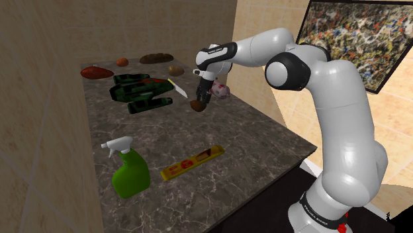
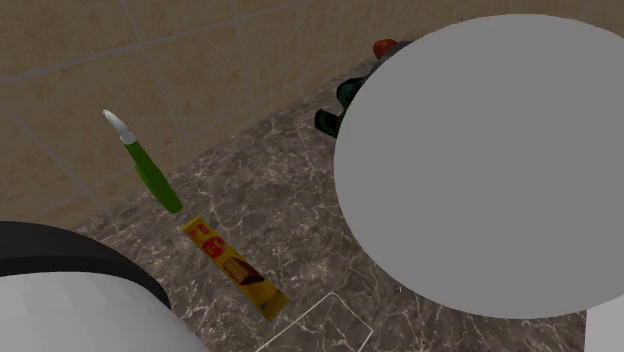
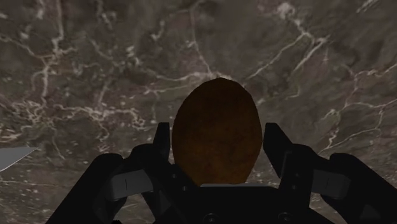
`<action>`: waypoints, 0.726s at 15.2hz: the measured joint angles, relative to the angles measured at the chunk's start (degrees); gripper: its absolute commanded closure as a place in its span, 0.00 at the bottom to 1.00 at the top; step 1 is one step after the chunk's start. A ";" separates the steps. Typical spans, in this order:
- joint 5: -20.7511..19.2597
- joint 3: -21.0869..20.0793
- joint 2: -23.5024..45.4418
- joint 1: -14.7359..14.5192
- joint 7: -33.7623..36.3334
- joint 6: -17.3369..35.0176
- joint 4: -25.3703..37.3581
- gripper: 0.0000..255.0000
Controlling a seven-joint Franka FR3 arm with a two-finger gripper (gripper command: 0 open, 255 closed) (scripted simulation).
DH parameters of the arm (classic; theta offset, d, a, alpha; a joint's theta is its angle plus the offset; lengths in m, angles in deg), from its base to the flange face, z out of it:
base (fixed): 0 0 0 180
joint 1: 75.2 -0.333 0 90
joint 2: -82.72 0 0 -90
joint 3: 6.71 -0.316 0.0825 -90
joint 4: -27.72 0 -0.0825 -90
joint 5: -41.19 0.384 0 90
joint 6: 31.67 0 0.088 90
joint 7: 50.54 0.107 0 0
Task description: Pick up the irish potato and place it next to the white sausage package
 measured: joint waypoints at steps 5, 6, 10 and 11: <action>0.08 0.02 0.23 0.02 -0.14 0.28 0.14 0.00; 0.06 0.05 0.48 0.04 -0.13 0.42 0.15 0.00; 0.03 0.09 0.78 0.10 -0.13 0.50 0.24 0.00; 0.03 0.10 0.65 0.07 -0.13 0.56 0.04 0.00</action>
